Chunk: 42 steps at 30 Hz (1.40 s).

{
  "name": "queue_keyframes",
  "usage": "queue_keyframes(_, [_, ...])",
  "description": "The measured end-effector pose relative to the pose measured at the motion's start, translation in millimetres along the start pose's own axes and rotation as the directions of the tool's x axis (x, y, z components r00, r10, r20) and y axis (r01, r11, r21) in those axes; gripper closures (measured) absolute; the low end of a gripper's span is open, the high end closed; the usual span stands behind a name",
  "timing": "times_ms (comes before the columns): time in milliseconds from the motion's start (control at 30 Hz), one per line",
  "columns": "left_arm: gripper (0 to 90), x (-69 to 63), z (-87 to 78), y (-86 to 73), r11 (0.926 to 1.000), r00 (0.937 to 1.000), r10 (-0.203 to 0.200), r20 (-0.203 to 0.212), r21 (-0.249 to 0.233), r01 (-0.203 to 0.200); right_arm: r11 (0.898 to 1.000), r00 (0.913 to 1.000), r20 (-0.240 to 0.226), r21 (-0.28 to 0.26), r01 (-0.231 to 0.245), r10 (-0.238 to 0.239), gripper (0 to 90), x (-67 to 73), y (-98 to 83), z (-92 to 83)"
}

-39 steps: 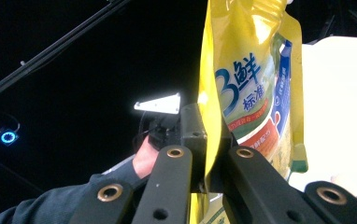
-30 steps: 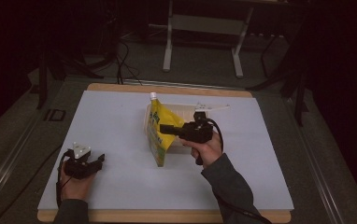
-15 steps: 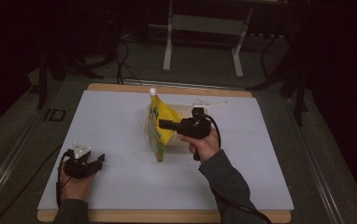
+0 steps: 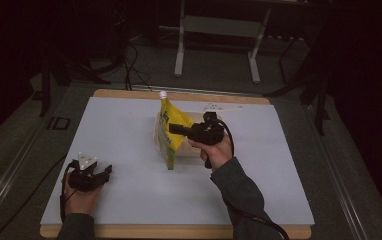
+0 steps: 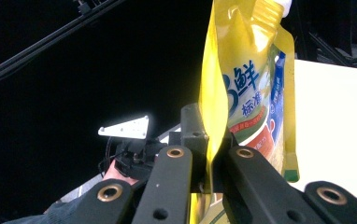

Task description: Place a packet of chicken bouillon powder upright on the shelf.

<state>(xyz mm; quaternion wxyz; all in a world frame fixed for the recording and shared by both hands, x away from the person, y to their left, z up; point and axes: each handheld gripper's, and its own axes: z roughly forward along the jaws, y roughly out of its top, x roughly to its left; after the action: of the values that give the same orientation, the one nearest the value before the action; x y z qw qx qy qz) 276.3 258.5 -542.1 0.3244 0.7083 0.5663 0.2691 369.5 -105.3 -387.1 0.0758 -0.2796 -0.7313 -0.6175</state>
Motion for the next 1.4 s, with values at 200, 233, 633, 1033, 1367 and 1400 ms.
queue_keyframes(200, [41.6, 0.0, 0.1, 0.0, 1.0, 1.0, -0.001, -0.001, 0.002, 0.001, 1.0, 0.9999, 0.013, -0.007, 0.004, -0.004, 90.0, -0.8, 2.8, 1.5])
queue_keyframes(233, [41.6, 0.0, 0.2, 0.1, 1.0, 1.0, 0.0, -0.001, 0.002, 0.0, 1.0, 0.9998, 0.018, -0.011, 0.008, -0.008, 90.0, -1.9, 4.2, 2.7])
queue_keyframes(633, [41.6, 0.1, -0.1, 0.1, 1.0, 1.0, 0.002, 0.001, 0.001, -0.002, 1.0, 0.998, 0.062, -0.024, 0.019, -0.017, 90.0, -5.6, 8.8, 10.5])
queue_keyframes(1033, [41.6, 0.2, -0.2, 0.0, 1.0, 1.0, 0.005, 0.001, 0.002, -0.005, 0.998, 0.9941, 0.108, -0.065, 0.01, -0.003, 90.0, -14.7, 12.4, 17.4])
queue_keyframes(1367, [41.6, 0.0, -0.2, 0.0, 1.0, 1.0, 0.005, 0.002, 0.001, -0.005, 0.994, 0.9847, 0.174, -0.106, 0.037, -0.018, 90.0, -17.2, 15.4, 28.4])
queue_keyframes(1400, [41.6, 0.2, -0.1, 0.0, 1.0, 1.0, 0.005, 0.002, 0.001, -0.005, 0.993, 0.9827, 0.183, -0.107, 0.047, -0.026, 90.0, -17.0, 15.3, 30.0])
